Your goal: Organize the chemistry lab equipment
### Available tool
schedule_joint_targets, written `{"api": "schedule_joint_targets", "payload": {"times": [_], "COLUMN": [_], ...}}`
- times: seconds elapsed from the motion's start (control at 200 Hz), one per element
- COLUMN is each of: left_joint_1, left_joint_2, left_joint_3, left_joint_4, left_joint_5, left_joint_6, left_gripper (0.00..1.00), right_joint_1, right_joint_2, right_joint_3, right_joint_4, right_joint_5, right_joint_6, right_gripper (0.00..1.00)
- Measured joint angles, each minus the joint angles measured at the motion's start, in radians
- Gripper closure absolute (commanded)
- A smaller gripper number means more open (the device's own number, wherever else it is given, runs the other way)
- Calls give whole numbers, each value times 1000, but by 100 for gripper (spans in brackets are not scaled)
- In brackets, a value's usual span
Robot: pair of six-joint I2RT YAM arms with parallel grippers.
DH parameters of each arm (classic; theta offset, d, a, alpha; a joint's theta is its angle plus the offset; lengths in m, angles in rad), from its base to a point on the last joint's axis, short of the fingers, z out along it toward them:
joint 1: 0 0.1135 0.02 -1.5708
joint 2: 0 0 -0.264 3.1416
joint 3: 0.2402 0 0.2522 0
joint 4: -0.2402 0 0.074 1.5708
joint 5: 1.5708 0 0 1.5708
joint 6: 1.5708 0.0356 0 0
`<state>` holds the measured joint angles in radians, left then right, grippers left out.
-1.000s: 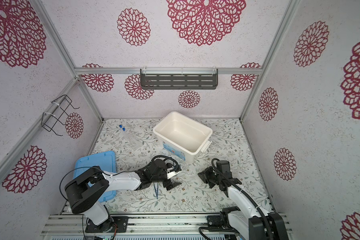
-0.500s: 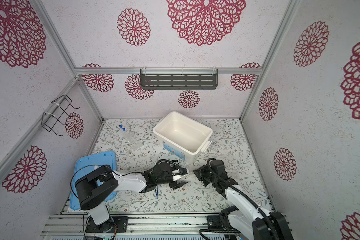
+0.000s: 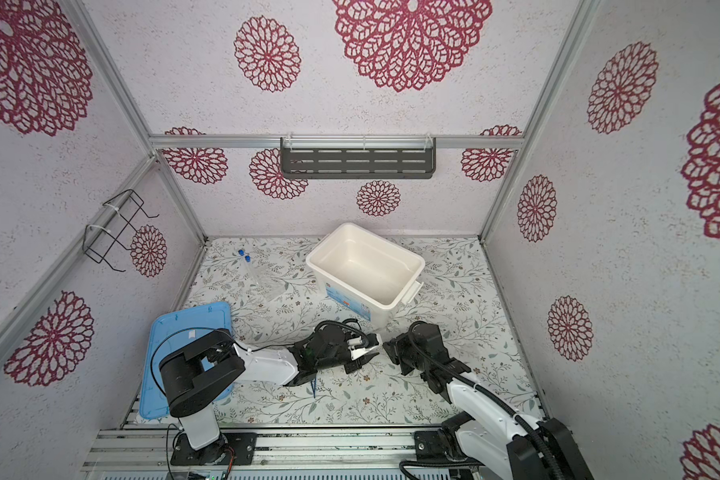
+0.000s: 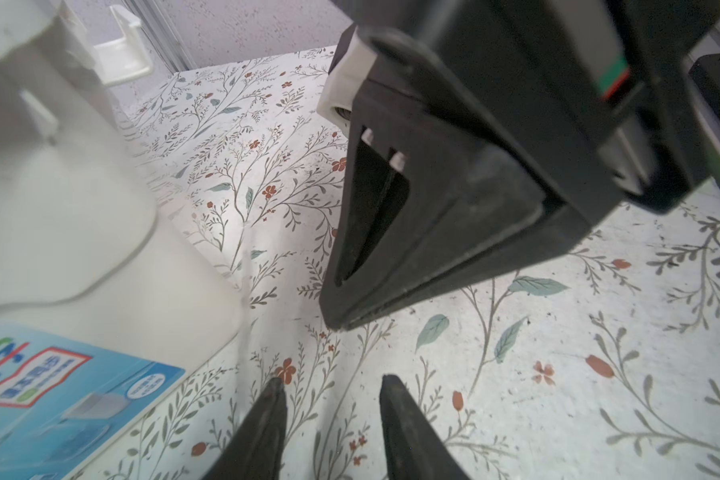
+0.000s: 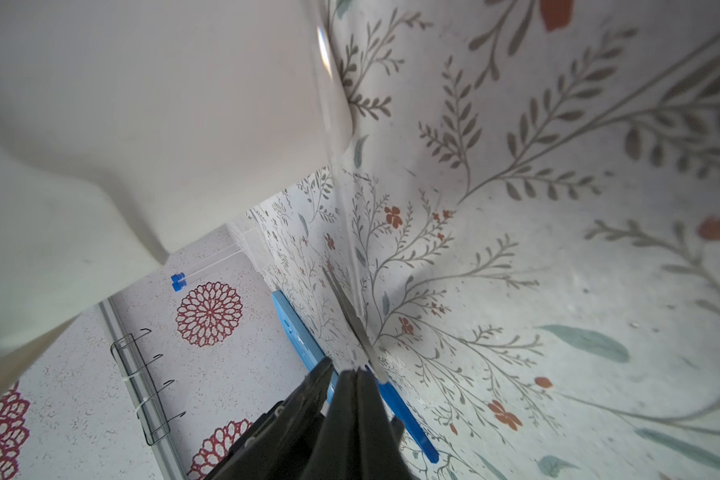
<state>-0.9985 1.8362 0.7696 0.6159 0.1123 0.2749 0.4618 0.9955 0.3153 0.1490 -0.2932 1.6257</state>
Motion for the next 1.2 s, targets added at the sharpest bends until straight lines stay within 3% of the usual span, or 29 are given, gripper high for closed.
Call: {"api": "schedule_joint_targets", "payload": {"times": [0.28,0.455,0.55,0.816,1.196], "left_joint_1": [-1,-1,3,43,155], "left_joint_2": [7,-45,-84,-146,-302], "left_joint_3": [0,-23,-35,-50,-50], "left_joint_4": [14,-2,-2,-44,-238], "left_joint_5": [-37,-56,-50,10,84], "left_joint_6": [-25,-29,-28,-18,41], "left_gripper": [55,50,47,35,27], "right_joint_1": [4,6,6,6,5], "right_joint_2": [-55,-113,-128,-43,362], "right_joint_3": [-13,-20,-26,113,425], "right_joint_4": [-42,-121,-186,-530,-723], "right_joint_5": [55,93,115,188,166], "right_joint_6": [18,25,21,77,172], "right_gripper": [90,59,51,51,61]}}
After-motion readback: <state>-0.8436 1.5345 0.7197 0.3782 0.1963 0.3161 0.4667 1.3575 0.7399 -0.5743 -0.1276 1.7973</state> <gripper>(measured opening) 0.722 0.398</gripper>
